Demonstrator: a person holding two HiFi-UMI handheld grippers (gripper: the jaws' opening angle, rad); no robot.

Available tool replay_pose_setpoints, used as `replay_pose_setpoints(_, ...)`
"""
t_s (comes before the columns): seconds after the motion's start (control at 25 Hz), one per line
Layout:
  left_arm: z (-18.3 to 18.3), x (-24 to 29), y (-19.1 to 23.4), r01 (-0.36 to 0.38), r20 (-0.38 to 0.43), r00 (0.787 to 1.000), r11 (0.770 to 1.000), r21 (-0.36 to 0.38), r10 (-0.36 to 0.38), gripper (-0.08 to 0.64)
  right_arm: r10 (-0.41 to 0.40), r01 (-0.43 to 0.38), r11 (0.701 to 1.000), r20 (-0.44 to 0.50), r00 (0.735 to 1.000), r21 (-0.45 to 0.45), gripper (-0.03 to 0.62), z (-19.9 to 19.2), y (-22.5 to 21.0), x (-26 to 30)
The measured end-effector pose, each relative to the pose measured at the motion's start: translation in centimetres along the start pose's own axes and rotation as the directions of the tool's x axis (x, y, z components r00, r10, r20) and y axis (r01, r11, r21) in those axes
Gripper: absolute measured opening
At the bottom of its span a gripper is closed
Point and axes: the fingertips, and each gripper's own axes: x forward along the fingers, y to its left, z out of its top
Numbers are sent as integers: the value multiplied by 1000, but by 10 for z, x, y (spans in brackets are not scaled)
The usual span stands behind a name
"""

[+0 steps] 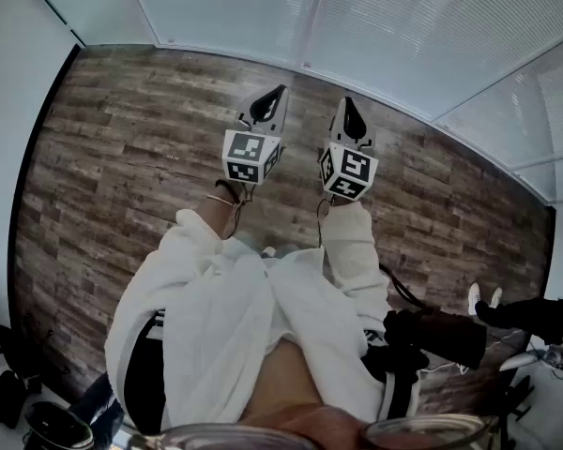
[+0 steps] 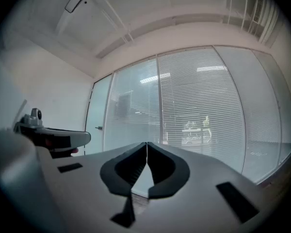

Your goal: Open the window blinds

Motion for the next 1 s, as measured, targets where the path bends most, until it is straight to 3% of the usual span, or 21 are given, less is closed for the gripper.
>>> replay_pose_setpoints(0.12, 5, 34, 22, -7, 1, 1000, 1000, 19, 7, 2, -11, 11, 1000, 0, 1000, 1, 10, 4, -10, 33)
replay_pose_setpoints(0.36, 11, 95, 81, 8, 6, 1000, 1000, -24, -7, 2, 6, -6, 1000, -13, 1000, 0, 9, -2, 3, 116)
replay_pose_setpoints(0.56, 15, 174, 156, 50, 35, 998, 998, -30, -49, 2, -17, 17, 1000, 3, 1000, -9, 11, -1, 17, 231)
replay_pose_setpoints(0.72, 34, 253, 220, 100, 33, 994, 995, -13, -100, 2, -64, 64, 998, 38, 997, -4, 11, 26, 13, 329)
replay_pose_setpoints(1.0, 60, 380, 289, 133, 39, 990, 991, -8, -132, 2, -99, 99, 995, 59, 993, -1, 35, 49, -12, 469)
